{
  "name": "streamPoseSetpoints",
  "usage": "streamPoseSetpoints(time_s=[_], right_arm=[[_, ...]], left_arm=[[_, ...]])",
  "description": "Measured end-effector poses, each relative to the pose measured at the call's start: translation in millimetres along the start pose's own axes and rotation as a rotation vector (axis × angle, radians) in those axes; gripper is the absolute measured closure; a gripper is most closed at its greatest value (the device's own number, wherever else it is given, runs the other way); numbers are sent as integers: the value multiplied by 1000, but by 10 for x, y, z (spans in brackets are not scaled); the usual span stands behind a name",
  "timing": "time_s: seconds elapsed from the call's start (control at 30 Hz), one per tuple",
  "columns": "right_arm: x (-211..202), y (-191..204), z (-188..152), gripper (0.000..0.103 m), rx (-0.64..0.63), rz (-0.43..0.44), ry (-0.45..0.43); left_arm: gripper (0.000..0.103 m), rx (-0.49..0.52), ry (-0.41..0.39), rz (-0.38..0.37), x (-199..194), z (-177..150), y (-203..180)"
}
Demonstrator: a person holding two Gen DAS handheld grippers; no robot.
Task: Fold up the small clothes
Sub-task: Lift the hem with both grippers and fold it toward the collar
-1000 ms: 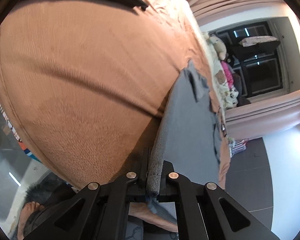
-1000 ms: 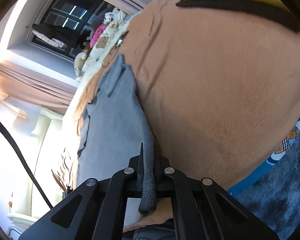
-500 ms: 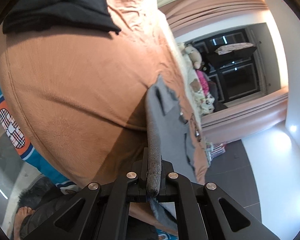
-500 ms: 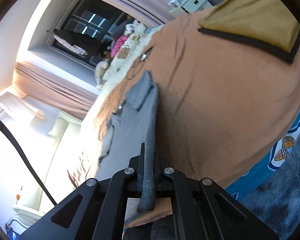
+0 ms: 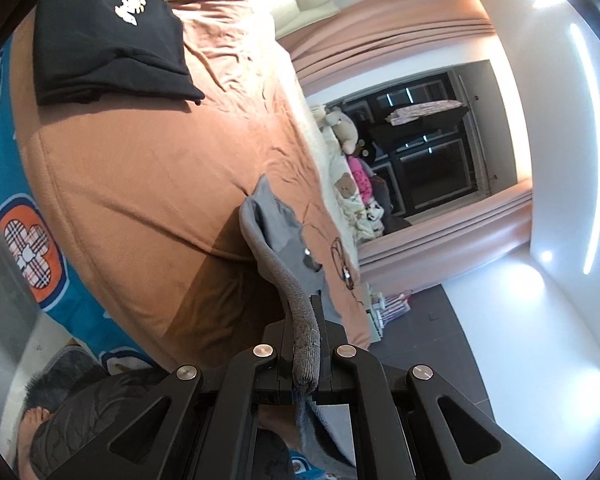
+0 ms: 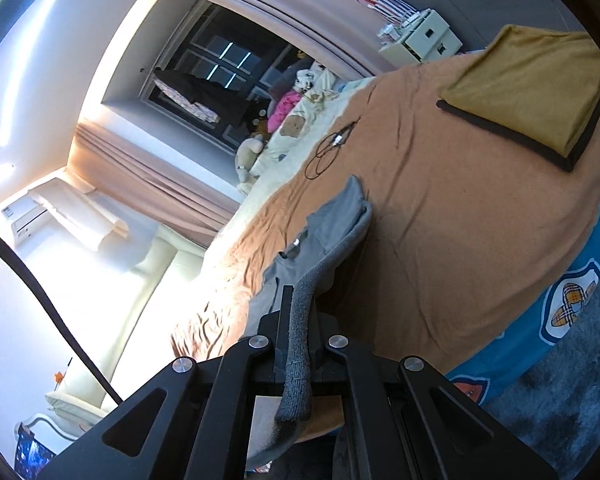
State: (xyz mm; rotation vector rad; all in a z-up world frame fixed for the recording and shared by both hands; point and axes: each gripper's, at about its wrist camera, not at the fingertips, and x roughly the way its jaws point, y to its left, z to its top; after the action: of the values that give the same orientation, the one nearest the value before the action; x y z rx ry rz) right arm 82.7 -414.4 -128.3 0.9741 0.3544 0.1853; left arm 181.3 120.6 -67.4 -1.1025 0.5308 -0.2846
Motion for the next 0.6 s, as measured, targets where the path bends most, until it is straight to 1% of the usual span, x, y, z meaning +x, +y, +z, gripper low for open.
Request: streamPoseSetpoints(time_s=[0.13, 0.3, 0.6], right_arm=[[-112, -80, -86, 103, -11, 10, -7], [-286, -94, -90, 103, -17, 28, -25], [-450, -139, -96, 103, -32, 91, -58]], left_arm=[[100, 9, -11, -28, -215, -76, -28], [100, 17, -26, -53, -424, -118, -87], [100, 31, -66, -103, -783, -189, -253]])
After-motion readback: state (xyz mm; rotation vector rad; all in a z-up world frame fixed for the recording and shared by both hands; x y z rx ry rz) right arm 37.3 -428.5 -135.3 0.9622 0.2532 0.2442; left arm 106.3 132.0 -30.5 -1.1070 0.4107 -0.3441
